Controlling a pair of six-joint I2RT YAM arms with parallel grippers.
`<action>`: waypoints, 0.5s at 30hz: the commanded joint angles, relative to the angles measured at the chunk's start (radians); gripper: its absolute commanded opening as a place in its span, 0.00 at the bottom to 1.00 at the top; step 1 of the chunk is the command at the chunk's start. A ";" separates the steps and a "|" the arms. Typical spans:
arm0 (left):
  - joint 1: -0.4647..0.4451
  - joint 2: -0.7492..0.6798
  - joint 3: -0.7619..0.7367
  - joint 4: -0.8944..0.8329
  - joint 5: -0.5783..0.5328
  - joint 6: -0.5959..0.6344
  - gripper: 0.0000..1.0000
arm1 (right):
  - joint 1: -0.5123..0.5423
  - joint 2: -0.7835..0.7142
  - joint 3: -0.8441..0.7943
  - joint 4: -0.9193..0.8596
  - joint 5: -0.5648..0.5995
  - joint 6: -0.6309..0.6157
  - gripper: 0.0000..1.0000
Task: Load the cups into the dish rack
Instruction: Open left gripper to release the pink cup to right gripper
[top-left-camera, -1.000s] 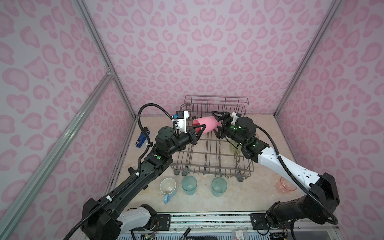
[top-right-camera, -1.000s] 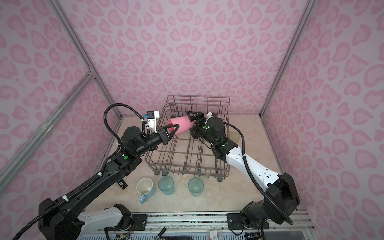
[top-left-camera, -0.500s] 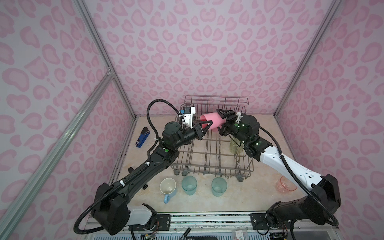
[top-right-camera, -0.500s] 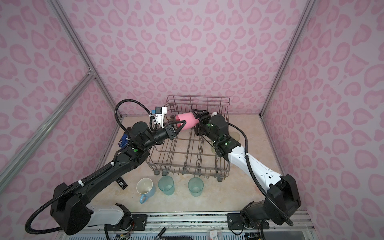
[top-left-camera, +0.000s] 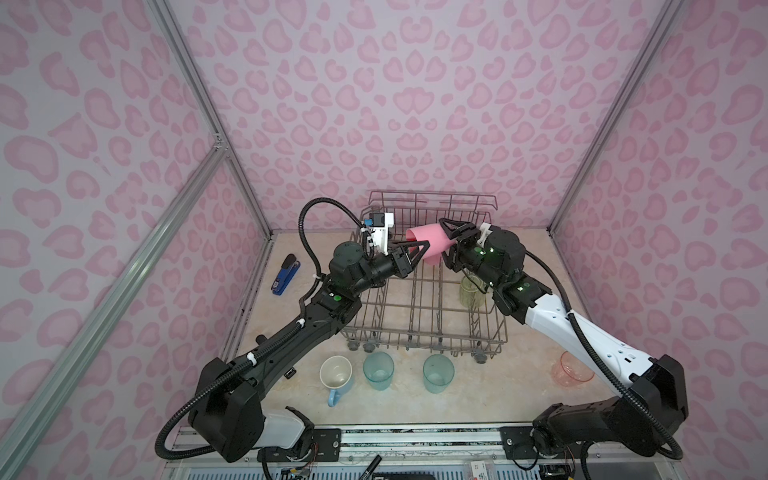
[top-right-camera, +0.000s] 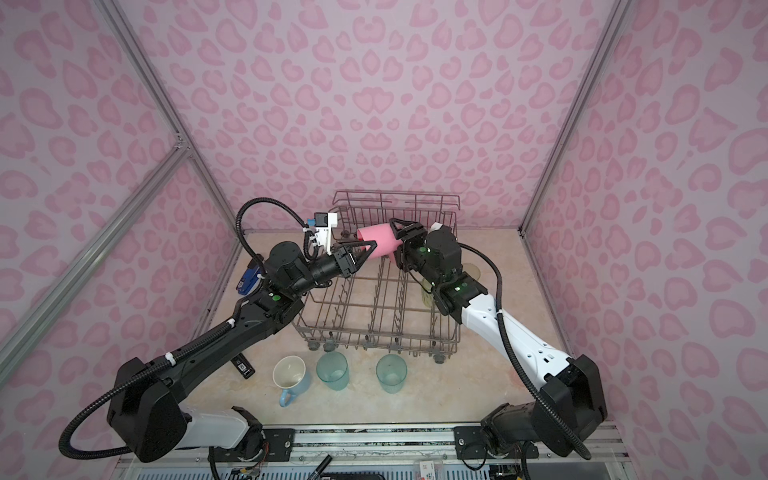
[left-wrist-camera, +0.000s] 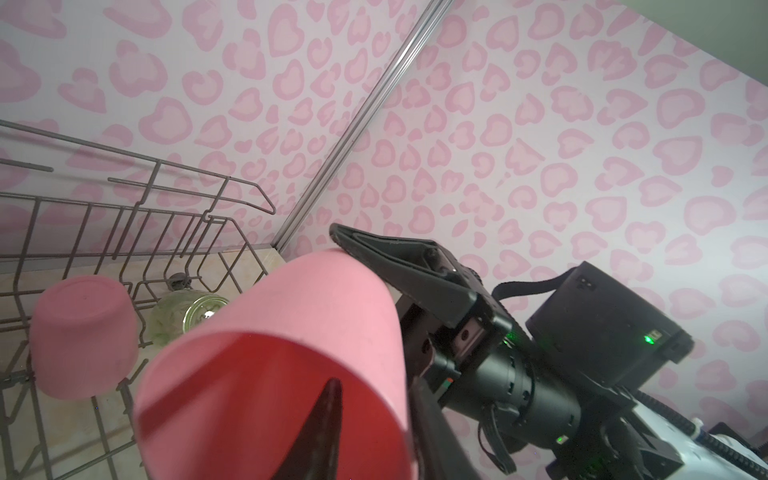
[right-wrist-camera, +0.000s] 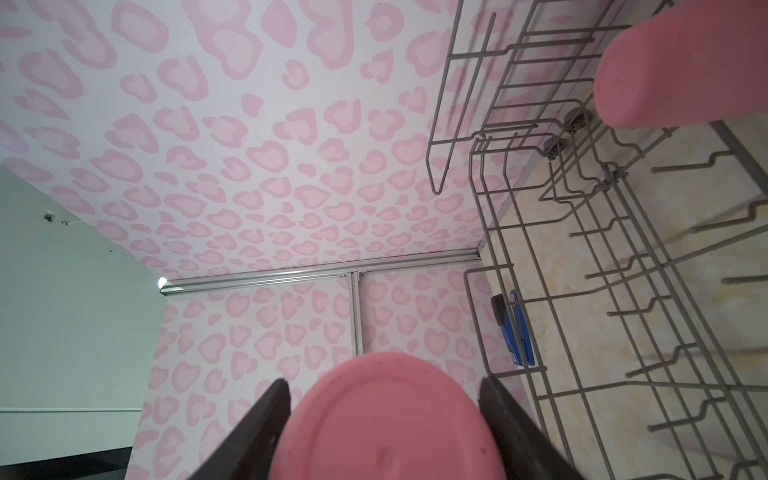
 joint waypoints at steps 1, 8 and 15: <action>0.003 -0.003 0.024 -0.093 -0.071 0.033 0.50 | -0.007 -0.008 -0.005 -0.025 0.037 -0.072 0.59; 0.017 -0.007 0.084 -0.363 -0.146 0.081 0.85 | -0.022 -0.031 -0.020 -0.106 0.131 -0.252 0.57; 0.028 0.053 0.294 -0.817 -0.267 0.256 0.99 | -0.007 -0.040 -0.012 -0.274 0.348 -0.585 0.56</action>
